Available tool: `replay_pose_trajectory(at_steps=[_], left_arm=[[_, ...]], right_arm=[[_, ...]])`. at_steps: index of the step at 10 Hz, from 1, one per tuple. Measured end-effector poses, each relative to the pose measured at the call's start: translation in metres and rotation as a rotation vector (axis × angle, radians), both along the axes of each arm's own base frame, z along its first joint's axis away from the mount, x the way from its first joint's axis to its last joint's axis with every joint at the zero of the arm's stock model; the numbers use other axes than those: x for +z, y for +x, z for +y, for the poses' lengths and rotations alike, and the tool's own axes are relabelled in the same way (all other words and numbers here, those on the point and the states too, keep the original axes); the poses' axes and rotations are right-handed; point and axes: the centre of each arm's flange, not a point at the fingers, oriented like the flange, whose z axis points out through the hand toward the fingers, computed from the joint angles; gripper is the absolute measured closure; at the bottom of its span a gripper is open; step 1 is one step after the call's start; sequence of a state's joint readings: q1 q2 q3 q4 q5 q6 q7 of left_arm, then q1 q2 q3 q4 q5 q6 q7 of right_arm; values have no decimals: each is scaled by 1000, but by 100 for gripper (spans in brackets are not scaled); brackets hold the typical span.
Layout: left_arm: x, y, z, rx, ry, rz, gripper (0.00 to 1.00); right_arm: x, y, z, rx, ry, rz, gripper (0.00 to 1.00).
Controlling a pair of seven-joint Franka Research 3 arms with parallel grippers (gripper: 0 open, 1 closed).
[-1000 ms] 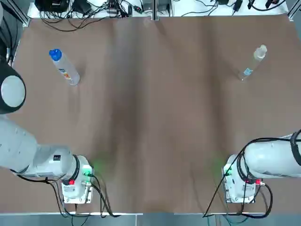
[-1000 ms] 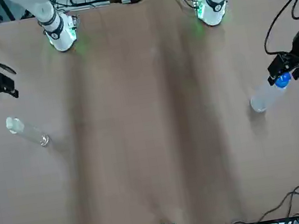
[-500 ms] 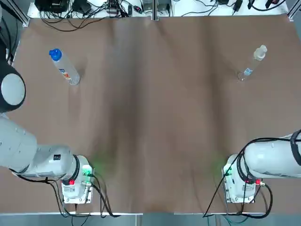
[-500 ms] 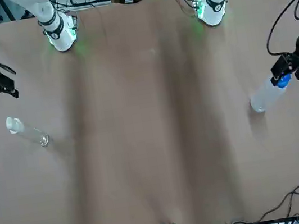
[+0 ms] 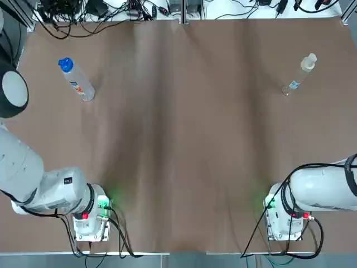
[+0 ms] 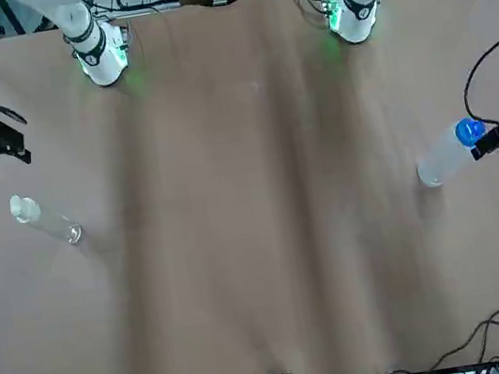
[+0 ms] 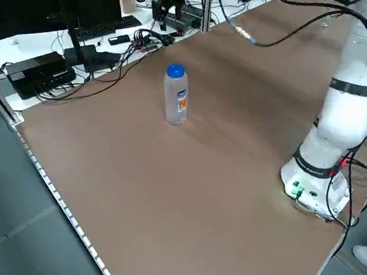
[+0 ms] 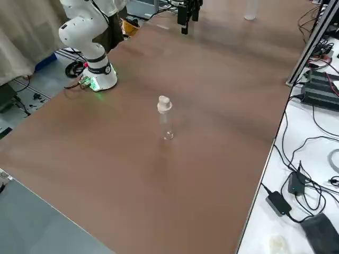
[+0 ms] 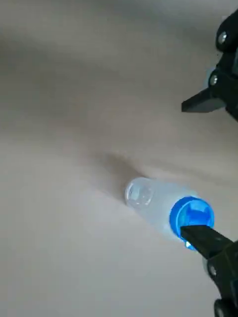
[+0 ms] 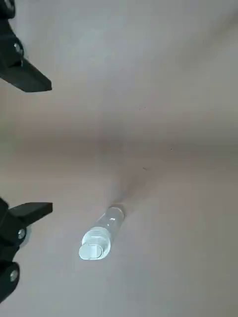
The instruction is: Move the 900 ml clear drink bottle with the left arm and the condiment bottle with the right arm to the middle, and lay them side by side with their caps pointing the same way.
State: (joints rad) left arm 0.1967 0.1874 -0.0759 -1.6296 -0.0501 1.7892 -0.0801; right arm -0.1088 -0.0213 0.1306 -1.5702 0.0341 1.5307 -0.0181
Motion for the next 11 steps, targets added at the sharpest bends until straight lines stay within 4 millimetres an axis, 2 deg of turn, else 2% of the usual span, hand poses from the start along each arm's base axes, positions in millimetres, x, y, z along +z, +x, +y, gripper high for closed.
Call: replay_pose_trajectory(at_steps=[2, 3, 6, 8, 11], left_arm=[[-28, -13, 25, -5, 10, -39, 0], [-43, -25, 31, -4, 20, -69, 0], [-81, -54, 24, -5, 30, -83, 0], [-85, -63, 25, 0, 32, -80, 0], [-82, -65, 25, 0, 34, -86, 0]], right_arm=[[0, 0, 0, 0, 0, 0, 2], [0, 0, 0, 0, 0, 0, 2], [0, 0, 0, 0, 0, 0, 2], [0, 0, 0, 0, 0, 0, 2], [0, 0, 0, 0, 0, 0, 2]])
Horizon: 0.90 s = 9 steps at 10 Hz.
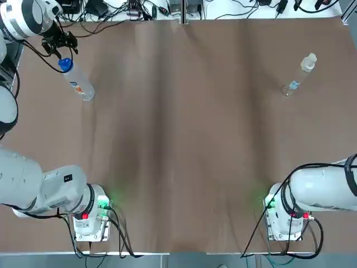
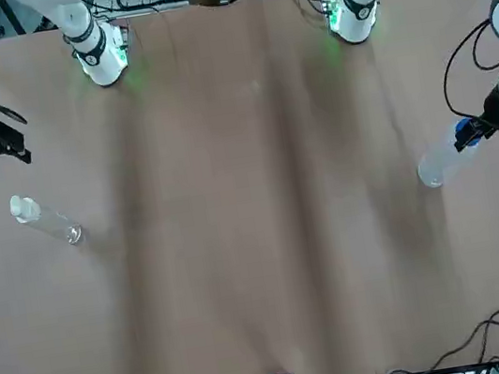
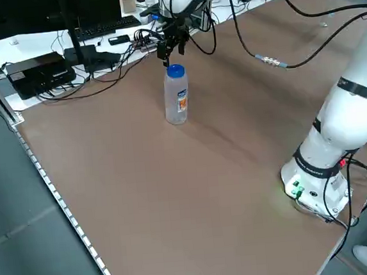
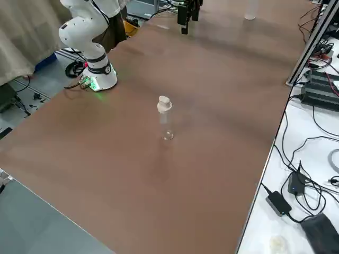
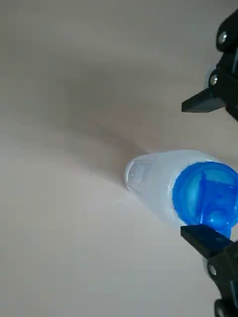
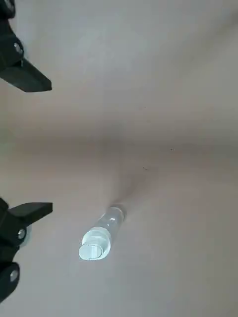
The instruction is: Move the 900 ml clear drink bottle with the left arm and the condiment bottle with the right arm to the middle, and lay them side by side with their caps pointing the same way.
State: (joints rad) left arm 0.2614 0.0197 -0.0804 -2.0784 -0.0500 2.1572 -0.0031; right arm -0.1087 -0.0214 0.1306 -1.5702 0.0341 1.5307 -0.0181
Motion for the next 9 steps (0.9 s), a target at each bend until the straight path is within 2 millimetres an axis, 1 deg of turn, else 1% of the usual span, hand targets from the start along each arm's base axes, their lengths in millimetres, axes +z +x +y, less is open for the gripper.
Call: replay_pose_trajectory(at_steps=[3, 5, 6, 9], left_arm=[[-1, -1, 5, -1, 0, 1, 0], [-3, -6, 23, -21, 3, 4, 0], [-5, -8, 28, -23, 4, 4, 0], [-26, -14, 23, -30, 8, -5, 0]], right_arm=[[0, 0, 0, 0, 0, 0, 2], [0, 0, 0, 0, 0, 0, 2], [0, 0, 0, 0, 0, 0, 2], [0, 0, 0, 0, 0, 0, 2]])
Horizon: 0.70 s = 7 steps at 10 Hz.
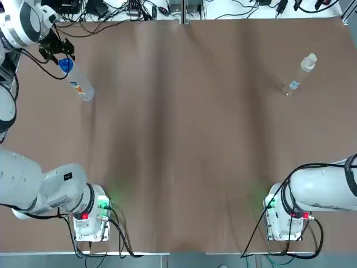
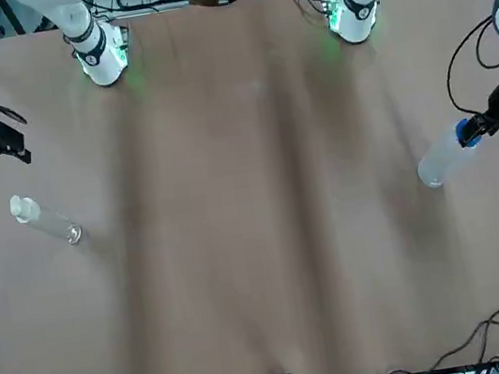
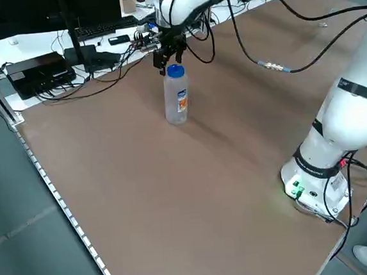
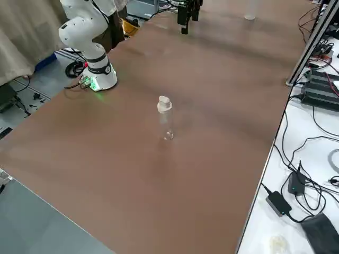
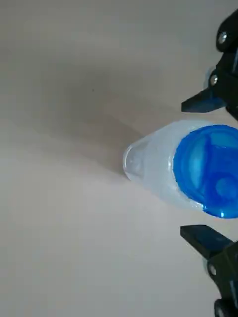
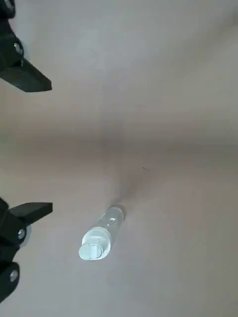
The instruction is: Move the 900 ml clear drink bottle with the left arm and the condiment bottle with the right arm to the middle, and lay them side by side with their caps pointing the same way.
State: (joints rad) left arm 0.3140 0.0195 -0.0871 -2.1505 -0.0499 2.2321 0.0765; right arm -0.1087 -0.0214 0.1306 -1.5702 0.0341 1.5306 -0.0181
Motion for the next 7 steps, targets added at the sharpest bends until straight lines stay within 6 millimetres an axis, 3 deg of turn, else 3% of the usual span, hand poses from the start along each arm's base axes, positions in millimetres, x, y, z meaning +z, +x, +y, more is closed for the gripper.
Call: replay_pose_trajectory(at_steps=[4, 6, 7], left_arm=[[1, -6, -3, -2, 5, -10, 3], [6, -7, -9, -13, 7, -16, 15], [7, -7, -13, -19, 8, -16, 27]], right_arm=[[0, 0, 0, 0, 0, 0, 2], [0, 0, 0, 0, 0, 0, 2], [0, 0, 0, 0, 0, 0, 2]])
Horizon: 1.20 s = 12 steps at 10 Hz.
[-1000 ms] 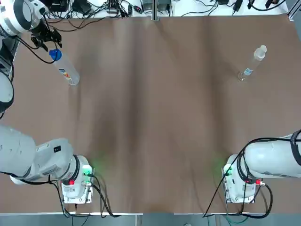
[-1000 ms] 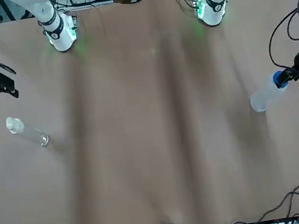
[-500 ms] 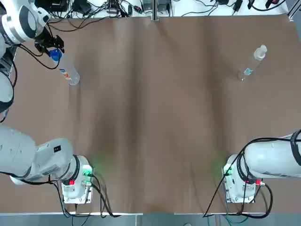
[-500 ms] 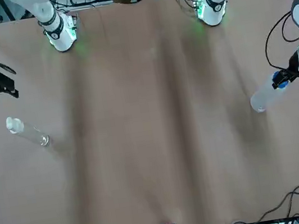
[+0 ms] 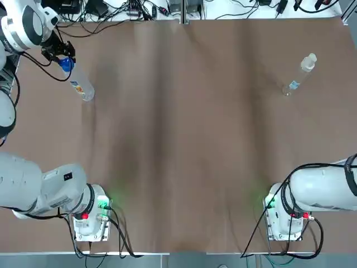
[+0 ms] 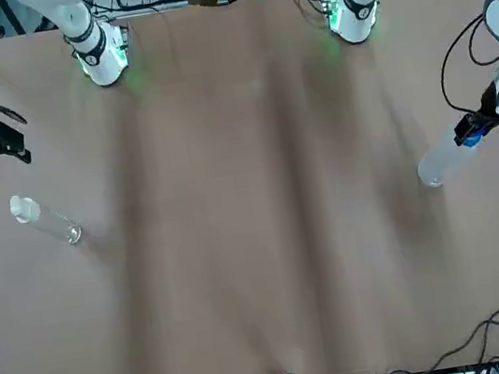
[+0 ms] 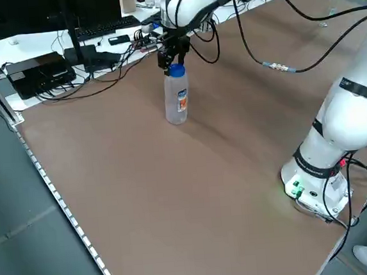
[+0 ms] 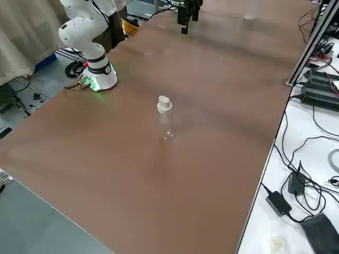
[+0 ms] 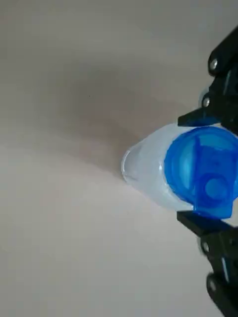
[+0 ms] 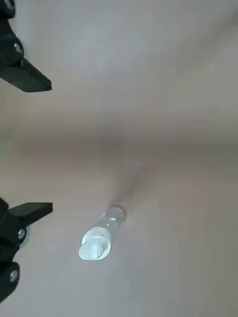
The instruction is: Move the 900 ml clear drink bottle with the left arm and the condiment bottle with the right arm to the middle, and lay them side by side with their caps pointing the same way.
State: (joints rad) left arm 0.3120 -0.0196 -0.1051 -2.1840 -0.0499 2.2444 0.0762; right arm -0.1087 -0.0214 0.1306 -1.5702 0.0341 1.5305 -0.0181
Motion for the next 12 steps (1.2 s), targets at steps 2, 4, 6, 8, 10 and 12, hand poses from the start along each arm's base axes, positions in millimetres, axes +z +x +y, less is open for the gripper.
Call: replay_pose_trajectory(at_steps=[2, 4, 6, 8, 10, 12], left_arm=[[0, 0, -1, -2, 0, 1, 26], [-2, -1, -1, -2, -1, 4, 23], [-4, -2, -2, -2, -2, 9, 22], [-6, -3, -1, -1, -2, 13, 24], [-5, -3, -1, 1, -2, 11, 29], [-5, -3, -1, 5, -2, 12, 29]], right_arm=[[0, 0, 0, 0, 0, 0, 2], [0, 0, 0, 0, 0, 0, 2], [0, 0, 0, 0, 0, 0, 2], [0, 0, 0, 0, 0, 0, 2], [0, 0, 0, 0, 0, 0, 2], [0, 0, 0, 0, 0, 0, 2]])
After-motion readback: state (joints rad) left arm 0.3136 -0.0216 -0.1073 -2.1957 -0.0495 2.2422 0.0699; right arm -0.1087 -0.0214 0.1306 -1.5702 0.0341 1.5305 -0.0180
